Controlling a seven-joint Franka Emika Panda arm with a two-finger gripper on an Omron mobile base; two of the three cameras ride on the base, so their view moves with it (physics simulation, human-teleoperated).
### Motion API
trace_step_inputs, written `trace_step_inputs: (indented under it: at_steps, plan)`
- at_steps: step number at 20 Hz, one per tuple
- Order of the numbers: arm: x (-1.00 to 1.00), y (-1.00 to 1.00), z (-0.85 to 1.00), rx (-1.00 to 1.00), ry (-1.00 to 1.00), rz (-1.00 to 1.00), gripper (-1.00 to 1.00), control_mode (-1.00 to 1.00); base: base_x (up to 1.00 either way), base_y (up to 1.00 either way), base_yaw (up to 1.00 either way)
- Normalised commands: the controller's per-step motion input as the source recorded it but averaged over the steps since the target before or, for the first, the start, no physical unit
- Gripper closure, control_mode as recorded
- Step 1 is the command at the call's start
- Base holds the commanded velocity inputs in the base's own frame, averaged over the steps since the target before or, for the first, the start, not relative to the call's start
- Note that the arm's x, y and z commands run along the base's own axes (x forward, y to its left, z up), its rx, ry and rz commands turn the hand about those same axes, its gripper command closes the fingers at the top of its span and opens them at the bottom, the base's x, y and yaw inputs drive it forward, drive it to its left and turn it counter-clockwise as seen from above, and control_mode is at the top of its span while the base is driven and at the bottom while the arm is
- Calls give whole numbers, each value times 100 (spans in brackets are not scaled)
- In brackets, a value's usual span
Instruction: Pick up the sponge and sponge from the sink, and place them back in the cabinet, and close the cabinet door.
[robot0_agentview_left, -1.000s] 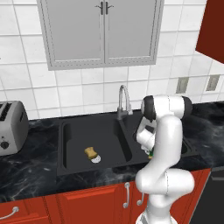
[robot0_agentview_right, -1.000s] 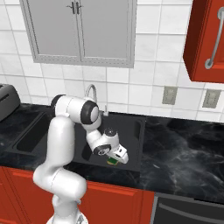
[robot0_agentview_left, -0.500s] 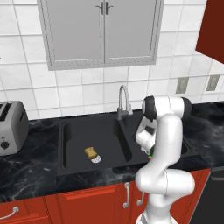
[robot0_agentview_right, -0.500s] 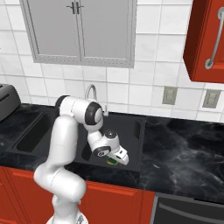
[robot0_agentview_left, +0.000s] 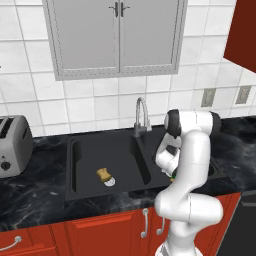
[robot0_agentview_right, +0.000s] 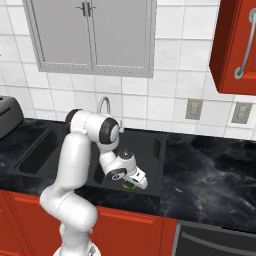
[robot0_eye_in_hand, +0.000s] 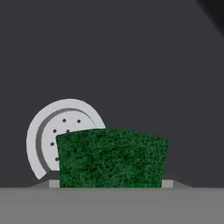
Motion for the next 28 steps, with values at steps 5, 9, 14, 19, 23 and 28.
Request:
trace_step_inputs:
  at_steps: [5,9,14,19,23,28]
  plan:
    - [0,0,0,0,0,0,100,-100,0,0,0]
    - [0,-18,27,0,0,2,100,-100,0,0,0]
    - [0,-16,63,0,0,4,100,-100,0,0,0]
    - [0,-5,70,0,0,5,100,-100,0,0,0]
    - [0,0,72,0,0,5,100,-100,0,0,0]
    - [0,0,72,0,0,4,100,-100,0,0,0]
